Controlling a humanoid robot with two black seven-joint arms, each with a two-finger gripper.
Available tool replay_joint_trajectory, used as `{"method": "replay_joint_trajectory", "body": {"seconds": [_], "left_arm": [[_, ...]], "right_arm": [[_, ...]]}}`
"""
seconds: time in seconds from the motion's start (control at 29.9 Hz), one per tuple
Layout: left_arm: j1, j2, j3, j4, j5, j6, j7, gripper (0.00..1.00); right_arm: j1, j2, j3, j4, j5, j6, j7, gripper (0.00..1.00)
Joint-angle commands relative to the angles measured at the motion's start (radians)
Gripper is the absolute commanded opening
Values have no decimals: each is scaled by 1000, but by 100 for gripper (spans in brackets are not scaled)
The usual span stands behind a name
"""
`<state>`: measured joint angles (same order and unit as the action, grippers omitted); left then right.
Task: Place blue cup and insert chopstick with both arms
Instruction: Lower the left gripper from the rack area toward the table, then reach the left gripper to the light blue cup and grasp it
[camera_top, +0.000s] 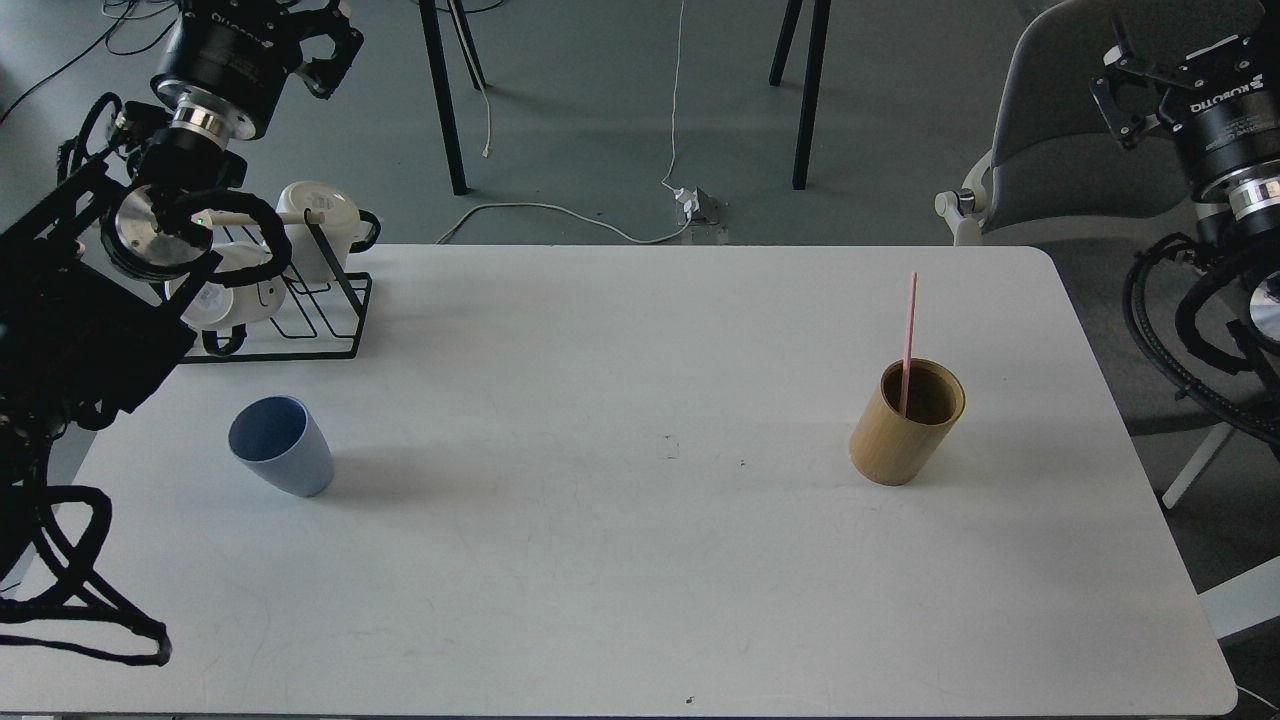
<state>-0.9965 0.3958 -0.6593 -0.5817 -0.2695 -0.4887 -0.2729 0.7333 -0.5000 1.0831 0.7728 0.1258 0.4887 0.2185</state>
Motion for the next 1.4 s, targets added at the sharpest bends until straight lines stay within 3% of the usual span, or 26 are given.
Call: {"method": "replay_joint_trajectory", "body": {"seconds": [0.0, 0.27, 0.4, 0.64, 0.8, 0.97, 1.27, 1.37], "left_arm": [[-1, 0, 1, -1, 1, 0, 3, 100], [2, 31, 17, -21, 6, 0, 6, 100], [6, 78, 30, -154, 71, 0, 5, 100], [15, 240, 58, -427, 591, 41, 5, 99], [30, 406, 107, -556, 954, 36, -2, 99], [62, 531, 147, -586, 1180, 35, -6, 99], [182, 652, 156, -616, 1504, 45, -8, 93], [212, 686, 161, -616, 1654, 45, -70, 90]], "right_arm": [[-2, 0, 0, 2, 0, 0, -1, 100], [-2, 0, 0, 0, 0, 0, -1, 100], [-20, 0, 0, 45, 2, 0, 1, 100], [-29, -3, 24, 59, 2, 0, 1, 100], [-37, -26, 27, 56, 2, 0, 1, 100], [-58, -26, 29, 51, 2, 0, 2, 100], [-60, -20, 29, 49, 2, 0, 2, 100], [-61, -20, 29, 51, 2, 0, 2, 100]]}}
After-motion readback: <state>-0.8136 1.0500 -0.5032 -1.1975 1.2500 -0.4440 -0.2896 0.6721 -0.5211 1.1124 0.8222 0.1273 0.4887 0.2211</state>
